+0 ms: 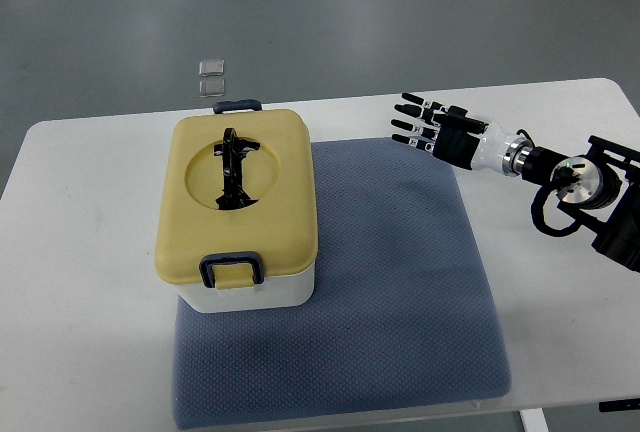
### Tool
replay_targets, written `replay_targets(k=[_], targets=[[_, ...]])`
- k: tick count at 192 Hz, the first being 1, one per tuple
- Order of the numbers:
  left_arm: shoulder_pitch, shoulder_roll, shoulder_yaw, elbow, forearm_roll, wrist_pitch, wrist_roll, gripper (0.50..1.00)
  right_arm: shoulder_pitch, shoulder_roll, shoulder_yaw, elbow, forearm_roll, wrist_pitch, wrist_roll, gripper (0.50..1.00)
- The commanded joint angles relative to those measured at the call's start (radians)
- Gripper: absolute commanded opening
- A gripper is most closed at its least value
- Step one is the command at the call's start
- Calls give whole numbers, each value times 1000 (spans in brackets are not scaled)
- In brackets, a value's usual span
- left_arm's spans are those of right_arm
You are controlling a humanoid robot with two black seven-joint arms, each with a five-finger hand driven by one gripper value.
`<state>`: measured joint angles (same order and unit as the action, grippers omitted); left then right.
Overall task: Open white storage box with right hand
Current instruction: 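Raise the open right hand above the table beside the box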
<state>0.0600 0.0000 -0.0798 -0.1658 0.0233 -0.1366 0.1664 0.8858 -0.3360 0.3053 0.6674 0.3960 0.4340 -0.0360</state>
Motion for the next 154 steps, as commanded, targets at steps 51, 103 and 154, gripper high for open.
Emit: replay_targets(k=[51,103,154], targets=[[3,0,-1,2,0,2,-13,1000,1,-9,0,-3,-5,-6,-1,944],[-5,0,-3,31,0,17,-13,1000,5,-17,-3,-5,-22,-15,-1,944],[-5,0,-3,31,0,17,-13,1000,53,-43,-5,-5,-105,-34,33,944]])
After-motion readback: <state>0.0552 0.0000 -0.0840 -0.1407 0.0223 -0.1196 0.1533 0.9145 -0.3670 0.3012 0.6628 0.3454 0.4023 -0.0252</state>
